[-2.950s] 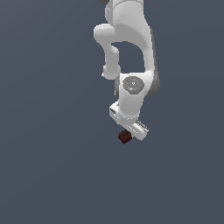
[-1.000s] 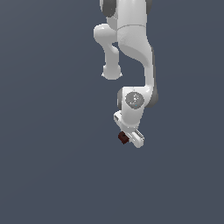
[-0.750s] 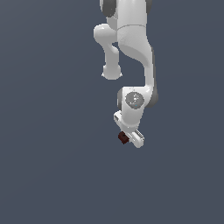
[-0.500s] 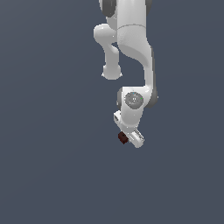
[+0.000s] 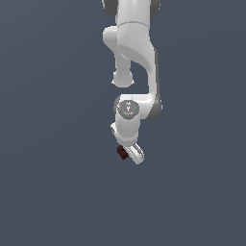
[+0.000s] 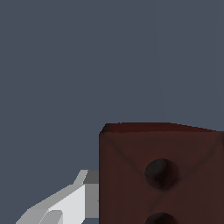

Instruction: Pick up the object and move it to a goal position.

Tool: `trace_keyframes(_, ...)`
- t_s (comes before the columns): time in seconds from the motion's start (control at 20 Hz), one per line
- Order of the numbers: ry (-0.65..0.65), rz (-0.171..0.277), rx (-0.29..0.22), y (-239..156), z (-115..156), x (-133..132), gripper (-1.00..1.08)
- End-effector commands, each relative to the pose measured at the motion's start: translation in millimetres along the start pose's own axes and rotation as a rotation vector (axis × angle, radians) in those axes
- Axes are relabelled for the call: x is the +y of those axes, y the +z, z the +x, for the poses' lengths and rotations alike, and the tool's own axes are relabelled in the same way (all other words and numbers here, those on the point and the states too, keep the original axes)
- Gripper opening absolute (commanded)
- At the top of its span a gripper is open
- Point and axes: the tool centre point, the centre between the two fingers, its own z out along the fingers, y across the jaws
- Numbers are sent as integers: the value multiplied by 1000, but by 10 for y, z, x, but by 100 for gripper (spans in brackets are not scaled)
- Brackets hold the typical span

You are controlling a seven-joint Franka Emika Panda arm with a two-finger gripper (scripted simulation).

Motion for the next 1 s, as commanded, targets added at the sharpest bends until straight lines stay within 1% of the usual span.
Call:
trace_keyframes(0.0, 1, 2, 2, -91, 264, 100, -100)
trace_keyframes(0.4, 1, 2, 2, -358, 1131, 424, -100)
trace_keyframes(0.55, 1, 2, 2, -442, 1410, 521, -100)
trace_keyframes(0.75, 1, 2, 2, -519, 1671, 604, -100)
trace_keyframes(0.95, 1, 2, 2, -564, 1829, 650, -100)
